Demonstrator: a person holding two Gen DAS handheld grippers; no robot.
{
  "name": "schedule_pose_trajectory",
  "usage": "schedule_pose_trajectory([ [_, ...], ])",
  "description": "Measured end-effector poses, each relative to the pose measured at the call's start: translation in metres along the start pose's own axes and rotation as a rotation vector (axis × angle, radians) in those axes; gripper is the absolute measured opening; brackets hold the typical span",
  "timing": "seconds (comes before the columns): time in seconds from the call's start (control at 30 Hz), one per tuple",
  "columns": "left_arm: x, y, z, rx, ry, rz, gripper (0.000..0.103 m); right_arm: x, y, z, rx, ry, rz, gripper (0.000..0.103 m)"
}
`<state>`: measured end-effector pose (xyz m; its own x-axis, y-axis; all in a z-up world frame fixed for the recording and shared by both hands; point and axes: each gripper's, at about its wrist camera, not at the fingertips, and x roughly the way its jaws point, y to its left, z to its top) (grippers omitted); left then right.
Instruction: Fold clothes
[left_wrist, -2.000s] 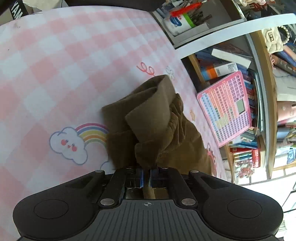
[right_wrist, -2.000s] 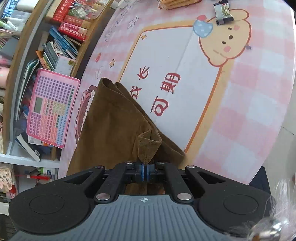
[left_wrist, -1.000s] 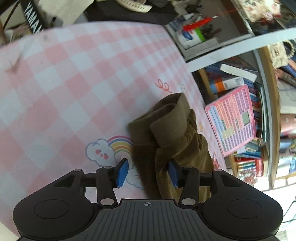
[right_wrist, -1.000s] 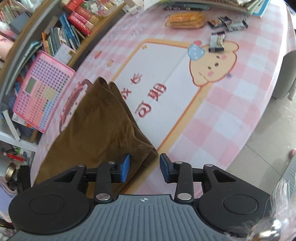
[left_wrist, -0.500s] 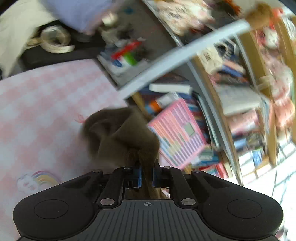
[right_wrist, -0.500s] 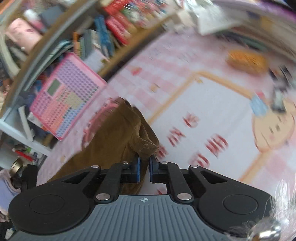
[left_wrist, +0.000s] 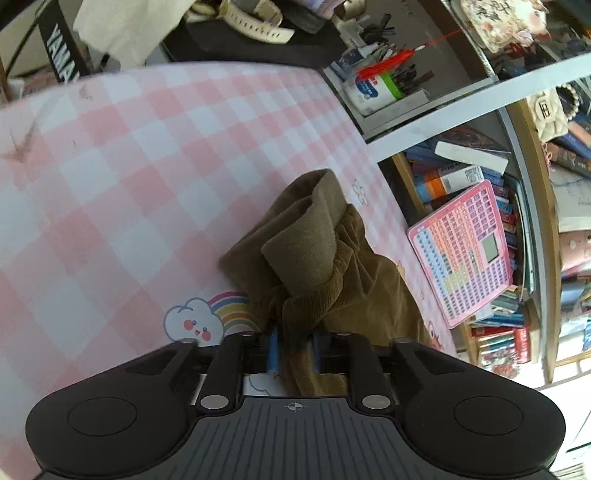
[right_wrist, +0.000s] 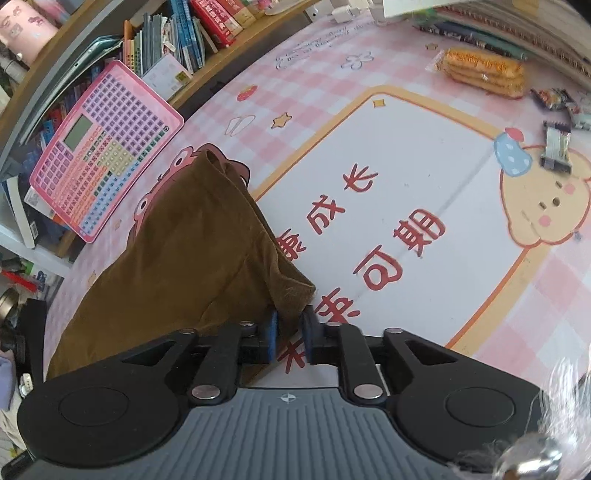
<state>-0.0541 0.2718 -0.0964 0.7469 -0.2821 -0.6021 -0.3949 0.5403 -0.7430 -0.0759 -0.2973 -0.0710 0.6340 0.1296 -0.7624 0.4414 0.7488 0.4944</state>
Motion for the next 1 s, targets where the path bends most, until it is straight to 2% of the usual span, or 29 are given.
schedule_pose_trajectory([
  [0.03, -0.004, -0.003, -0.001, 0.006, -0.014, -0.004, 0.035, -0.005, 0.000, -0.002, -0.008, -0.007, 0.001, 0.030],
  [0.13, -0.022, -0.014, -0.005, 0.061, -0.097, -0.001, 0.046, -0.019, 0.001, -0.006, -0.034, -0.030, 0.003, 0.033],
  [0.33, -0.042, -0.054, -0.026, 0.279, -0.202, 0.039, 0.047, -0.043, 0.011, -0.014, -0.125, -0.066, -0.003, 0.033],
  [0.53, -0.034, -0.086, -0.061, 0.431, -0.164, 0.068, 0.059, -0.038, 0.035, -0.003, -0.266, -0.066, 0.037, 0.034],
  [0.7, -0.016, -0.104, -0.094, 0.458, -0.120, 0.112, 0.059, -0.023, 0.044, 0.021, -0.342, -0.037, 0.098, 0.036],
  [0.87, 0.001, -0.134, -0.128, 0.444, -0.139, 0.161, 0.061, 0.000, 0.035, 0.059, -0.408, 0.016, 0.157, 0.037],
  [1.0, 0.018, -0.165, -0.161, 0.463, -0.142, 0.186, 0.066, 0.017, 0.023, 0.093, -0.443, 0.051, 0.209, 0.037],
])
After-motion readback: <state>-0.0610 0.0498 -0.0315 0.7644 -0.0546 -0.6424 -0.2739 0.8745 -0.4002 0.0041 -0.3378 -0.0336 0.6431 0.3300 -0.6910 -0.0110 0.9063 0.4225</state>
